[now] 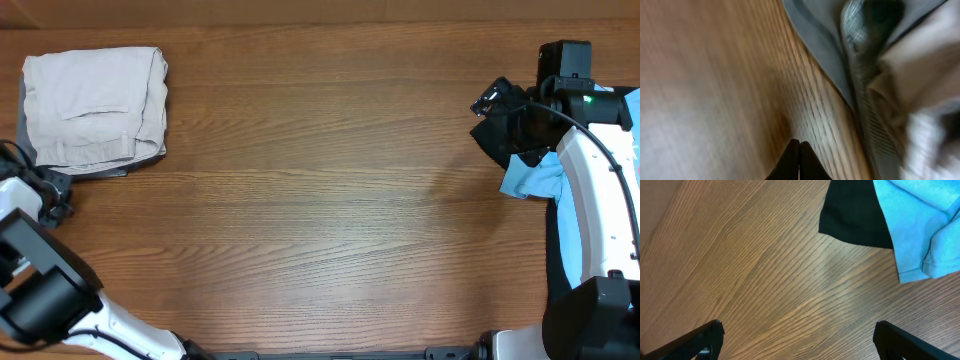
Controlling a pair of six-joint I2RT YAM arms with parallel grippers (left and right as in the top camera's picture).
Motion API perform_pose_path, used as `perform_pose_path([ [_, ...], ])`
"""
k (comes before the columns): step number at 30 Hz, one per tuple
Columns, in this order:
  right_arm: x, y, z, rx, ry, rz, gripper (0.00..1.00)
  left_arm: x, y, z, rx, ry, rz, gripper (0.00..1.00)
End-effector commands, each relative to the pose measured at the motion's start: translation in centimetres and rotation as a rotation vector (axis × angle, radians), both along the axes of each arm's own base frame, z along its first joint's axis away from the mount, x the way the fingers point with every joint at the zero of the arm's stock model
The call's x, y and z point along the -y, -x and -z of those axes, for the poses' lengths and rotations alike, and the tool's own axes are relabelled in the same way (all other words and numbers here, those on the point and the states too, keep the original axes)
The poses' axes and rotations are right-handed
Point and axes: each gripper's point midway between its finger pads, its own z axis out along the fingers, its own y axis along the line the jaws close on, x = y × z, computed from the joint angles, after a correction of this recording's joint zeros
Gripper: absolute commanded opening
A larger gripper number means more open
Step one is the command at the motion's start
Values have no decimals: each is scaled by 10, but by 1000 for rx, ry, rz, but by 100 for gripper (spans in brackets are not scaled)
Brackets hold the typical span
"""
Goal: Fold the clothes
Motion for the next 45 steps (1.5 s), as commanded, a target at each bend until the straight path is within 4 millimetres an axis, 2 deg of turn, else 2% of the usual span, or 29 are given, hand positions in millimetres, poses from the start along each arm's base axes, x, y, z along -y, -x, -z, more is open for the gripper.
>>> perform_pose_path([
  [1,3,-1,-2,8,12,3,100,8,-2,24,-15,38,62,4],
  [9,3,-1,-2,8,11,3,100,-6,-17,17,32,-45,110,4],
  [17,3,-1,-2,8,11,3,100,-21,-24,18,36,-130,141,4],
  [22,3,-1,-2,8,12,3,100,-25,-36,18,67,-164,176,4],
  [31,3,-1,-2,8,12,3,100,-33,-57,3,134,-256,244,4],
  [37,3,-1,-2,8,11,3,100,-28,-68,-2,155,-272,263,4],
  [39,3,-1,-2,8,11,3,100,-23,-67,-4,151,-256,266,4],
  [41,3,-1,-2,8,11,3,100,-19,-57,-11,129,-222,209,4],
  [45,3,-1,-2,7,11,3,100,-13,-34,-41,109,-176,65,5],
])
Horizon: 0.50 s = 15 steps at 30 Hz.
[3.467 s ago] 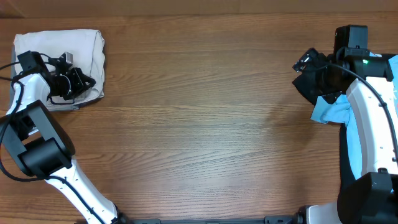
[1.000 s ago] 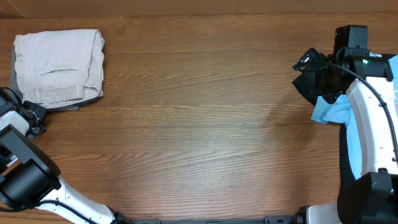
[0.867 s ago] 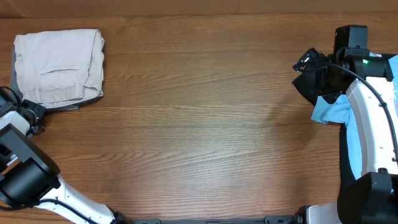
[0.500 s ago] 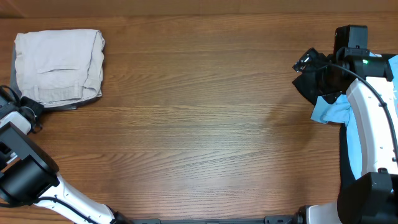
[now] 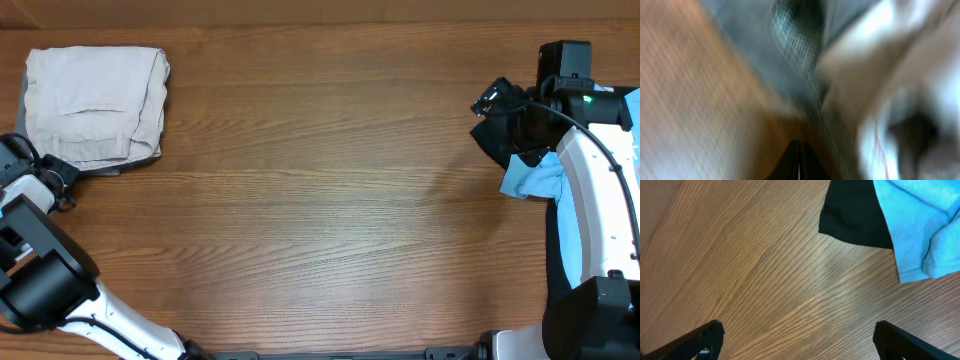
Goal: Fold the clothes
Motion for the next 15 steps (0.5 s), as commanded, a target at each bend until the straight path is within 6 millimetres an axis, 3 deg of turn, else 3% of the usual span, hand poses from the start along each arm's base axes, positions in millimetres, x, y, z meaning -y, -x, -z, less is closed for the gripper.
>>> perform_pose_path([
  [1,2,-1,-2,8,11,2,100,3,2,-54,84,-11,-96,5],
  [7,2,-1,-2,8,11,2,100,90,-37,-137,337,173,195,10],
  [10,2,-1,-2,8,11,2,100,119,-50,-152,347,146,261,16],
  [14,2,-1,-2,8,11,2,100,168,-70,-152,320,107,446,40],
  [15,2,-1,-2,8,11,2,100,180,-72,-150,304,89,506,57],
])
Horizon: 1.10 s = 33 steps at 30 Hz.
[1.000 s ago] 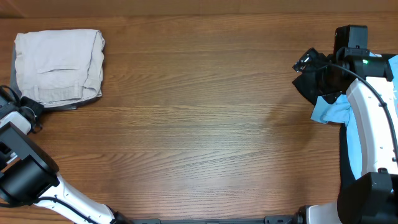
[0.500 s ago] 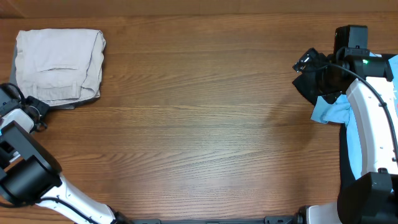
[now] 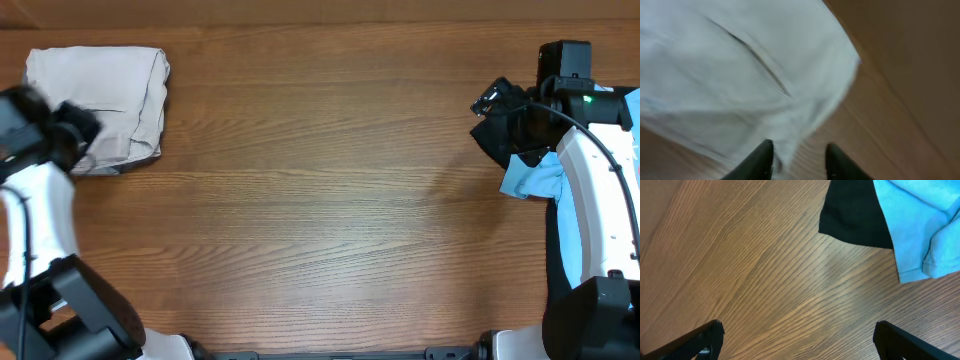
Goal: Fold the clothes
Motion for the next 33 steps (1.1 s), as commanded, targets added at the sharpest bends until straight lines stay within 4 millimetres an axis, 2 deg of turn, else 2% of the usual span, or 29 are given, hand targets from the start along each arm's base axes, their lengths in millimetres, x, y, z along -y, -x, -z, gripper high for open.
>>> perform_pose_path([
  [1,3,-1,-2,8,12,3,100,45,-11,4,-10,-67,207,70],
  [2,3,-1,-2,8,12,3,100,55,-13,4,-12,-90,250,88],
  [3,3,-1,-2,8,12,3,100,62,-14,5,-16,-107,280,100],
  [10,3,-1,-2,8,12,3,100,86,-15,12,-64,-148,319,100],
  [33,3,-1,-2,8,12,3,100,86,-15,12,-64,-148,319,100],
])
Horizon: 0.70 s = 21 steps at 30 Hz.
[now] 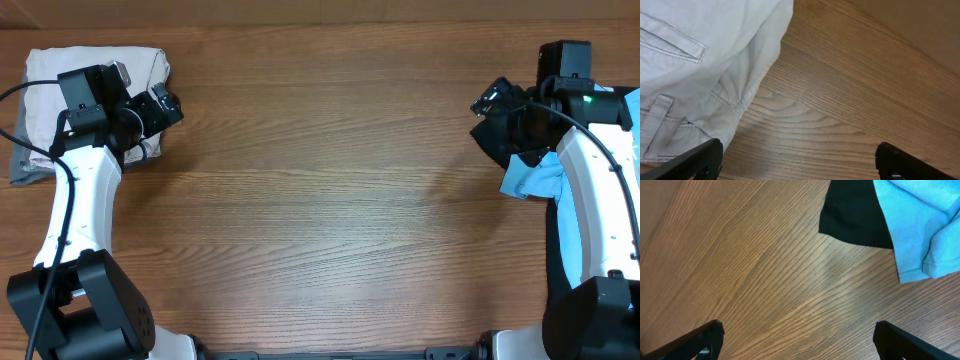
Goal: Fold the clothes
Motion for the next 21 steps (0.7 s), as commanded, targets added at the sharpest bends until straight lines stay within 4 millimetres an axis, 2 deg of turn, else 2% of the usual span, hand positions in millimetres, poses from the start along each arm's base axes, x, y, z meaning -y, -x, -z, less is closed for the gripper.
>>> perform_pose_path([
  [1,2,-1,0,2,11,2,100,-1,0,0,1,-23,16,100],
  [5,1,1,-14,42,15,-1,100,-1,0,0,1,-23,16,100],
  [10,-13,21,-78,217,28,-33,100,-1,0,0,1,-23,16,100],
  [15,-38,67,-162,476,57,-94,100,-1,-1,0,1,-23,16,100],
  [19,-37,117,-222,696,164,-58,100,-1,0,0,1,-23,16,100],
  [21,-36,145,-242,783,170,-57,100,-1,0,0,1,-23,16,100],
])
